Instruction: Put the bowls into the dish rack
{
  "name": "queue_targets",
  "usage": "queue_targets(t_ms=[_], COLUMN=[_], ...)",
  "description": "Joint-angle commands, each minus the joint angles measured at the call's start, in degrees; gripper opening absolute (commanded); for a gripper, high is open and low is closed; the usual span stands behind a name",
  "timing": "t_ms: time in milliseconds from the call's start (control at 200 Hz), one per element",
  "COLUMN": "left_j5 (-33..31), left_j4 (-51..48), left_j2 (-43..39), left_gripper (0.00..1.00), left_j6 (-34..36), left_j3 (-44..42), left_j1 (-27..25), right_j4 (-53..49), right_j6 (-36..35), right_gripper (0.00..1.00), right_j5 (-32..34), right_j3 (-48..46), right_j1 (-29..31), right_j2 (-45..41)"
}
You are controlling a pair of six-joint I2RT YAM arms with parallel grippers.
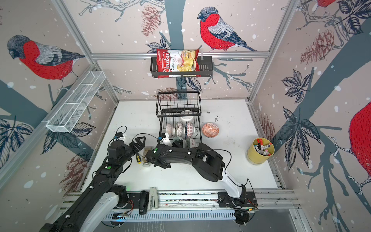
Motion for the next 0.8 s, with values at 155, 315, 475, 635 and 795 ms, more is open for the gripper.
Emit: queue_targets(t_ms=[155,315,475,635,795], left_j5=[-1.9,-2.3,-2.4,-1.9,-1.7], left_j4=[-1.1,-2.0,-1.9,-1.7,-1.4], left_j2=[1.0,0.9,0.8,0.8,0.7], left_gripper=[0.97,0.97,0.97,0.97,0.97], left_j6=[2.3,2.7,2.7,2.7,2.7], left_j3=[2.8,2.7,2.4,2.0,1.8], left_j1=[0.2,0.2,0.2,0.2,0.2], right_j4=[-2.4,-2.4,-2.4,-2.5,-2.4], right_j6=[-5.4,-6.8,-7.5,-8.1,-9.4], right_gripper=[0.00,0.00,0.00,0.00,0.00], right_j5=[-1.1,-0.7,0.4,1.4,2.2], right_j3=[2.6,4.5,4.7,4.4,4.2], right_j1=[-2.2,-2.5,-2.6,-2.7,-2.9], right_j2=[-1.3,-0.3,1.1,1.9,2.4])
